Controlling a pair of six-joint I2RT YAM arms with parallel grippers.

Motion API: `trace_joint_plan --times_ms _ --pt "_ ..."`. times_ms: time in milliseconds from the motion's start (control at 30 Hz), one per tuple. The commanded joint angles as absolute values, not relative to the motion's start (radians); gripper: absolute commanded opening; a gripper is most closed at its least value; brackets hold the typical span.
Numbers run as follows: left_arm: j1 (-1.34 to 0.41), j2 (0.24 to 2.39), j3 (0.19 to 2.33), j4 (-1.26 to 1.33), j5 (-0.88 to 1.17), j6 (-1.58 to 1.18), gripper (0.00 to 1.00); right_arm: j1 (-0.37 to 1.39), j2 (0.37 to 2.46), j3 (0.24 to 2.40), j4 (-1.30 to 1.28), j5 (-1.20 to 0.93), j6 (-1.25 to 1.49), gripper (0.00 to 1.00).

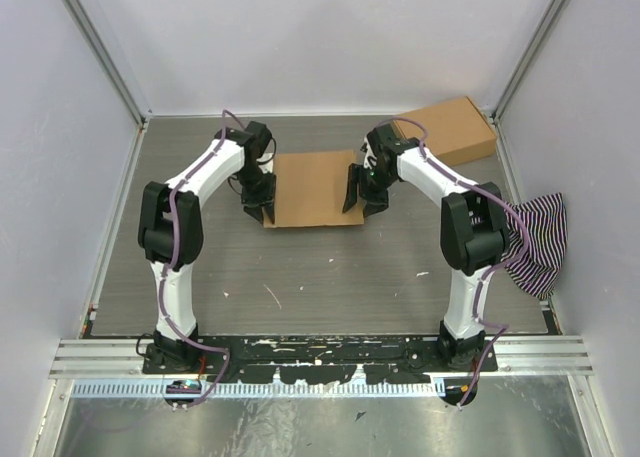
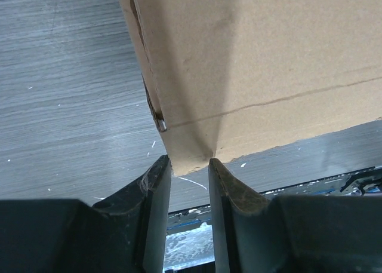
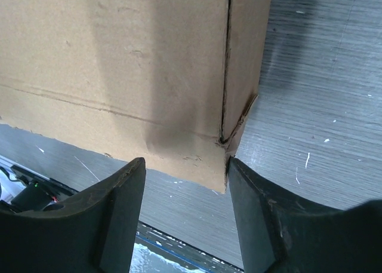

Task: Fold the paper box

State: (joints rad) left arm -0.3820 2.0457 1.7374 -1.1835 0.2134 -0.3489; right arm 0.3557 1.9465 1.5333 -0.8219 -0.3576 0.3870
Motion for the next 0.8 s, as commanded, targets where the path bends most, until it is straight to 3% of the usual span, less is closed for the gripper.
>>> trace_joint_plan --times_ms 0,300,767 --pt "-0.389 2.076 1.717 -1.107 0.330 -0.369 0.37 0.373 1.955 1.571 -0.771 -0.431 0.388 0.62" --pt "-0.381 2.088 1.696 -1.080 0.358 -0.377 0.36 0.374 1.953 1.579 -0.770 -0.409 0.390 0.61" --pt "-0.331 2.030 1.746 -1.127 0.587 -0.407 0.33 0.360 1.901 1.620 -0.783 -0.507 0.414 0.67"
